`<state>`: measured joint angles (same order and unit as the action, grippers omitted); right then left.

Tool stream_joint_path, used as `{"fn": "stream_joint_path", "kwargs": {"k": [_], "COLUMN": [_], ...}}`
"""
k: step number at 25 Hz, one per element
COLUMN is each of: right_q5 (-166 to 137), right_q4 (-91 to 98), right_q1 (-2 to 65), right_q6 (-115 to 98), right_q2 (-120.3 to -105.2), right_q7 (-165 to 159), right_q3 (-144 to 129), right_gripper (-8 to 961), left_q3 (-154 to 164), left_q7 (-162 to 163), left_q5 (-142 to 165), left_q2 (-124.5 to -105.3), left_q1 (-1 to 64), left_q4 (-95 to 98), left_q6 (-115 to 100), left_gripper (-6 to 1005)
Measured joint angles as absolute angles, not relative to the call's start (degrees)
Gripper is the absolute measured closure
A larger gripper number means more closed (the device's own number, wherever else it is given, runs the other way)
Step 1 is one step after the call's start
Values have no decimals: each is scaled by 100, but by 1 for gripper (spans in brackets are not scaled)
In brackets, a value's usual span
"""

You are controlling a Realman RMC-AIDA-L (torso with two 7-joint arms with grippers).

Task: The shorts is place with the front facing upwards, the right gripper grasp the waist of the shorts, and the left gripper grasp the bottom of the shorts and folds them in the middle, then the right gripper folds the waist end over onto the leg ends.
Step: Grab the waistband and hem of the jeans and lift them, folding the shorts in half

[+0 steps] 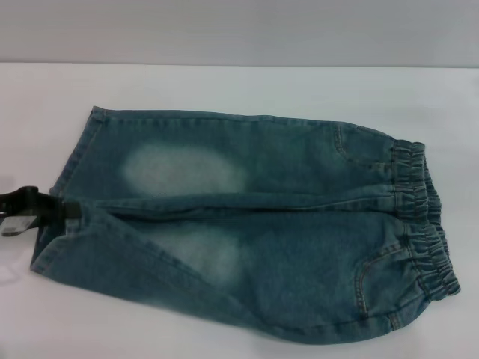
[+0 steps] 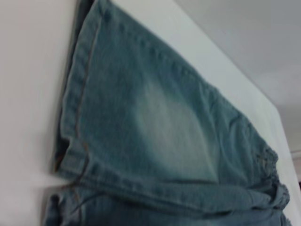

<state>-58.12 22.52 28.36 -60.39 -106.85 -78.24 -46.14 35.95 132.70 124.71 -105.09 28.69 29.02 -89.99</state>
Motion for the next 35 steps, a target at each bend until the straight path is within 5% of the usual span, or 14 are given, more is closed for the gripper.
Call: {"fn": "stream_joint_path", "kwargs": {"k": [12, 21, 25, 35], "right_q5": [-9985, -11866, -12539, -13139], "right_q4": [3876, 4113, 4226, 4521], "right_q1": [3074, 3713, 3937, 3918], "right_q6": [-7411, -9020, -9721, -10328], "right_q2": [-10160, -9940, -9983, -10374], "right_q7": [-11043, -11601, -11606, -11045], "right_q3": [-4477, -4130, -4193, -5041], "right_gripper": [383, 384, 383, 383], "left_q3": [2888, 2854, 2867, 2909], "left_q7": [12741, 12542, 12443, 12305], "left_q5": [12463, 12463, 12463, 12470], "left_q2": [-10801, -10855, -10893, -10953], "left_q1": [2927, 3040, 3113, 3218], "left_q4": [3118, 3211, 3252, 3270], "left_q6": [-8784, -8639, -8632, -8579], "left_gripper": [974, 972, 971, 968]}}
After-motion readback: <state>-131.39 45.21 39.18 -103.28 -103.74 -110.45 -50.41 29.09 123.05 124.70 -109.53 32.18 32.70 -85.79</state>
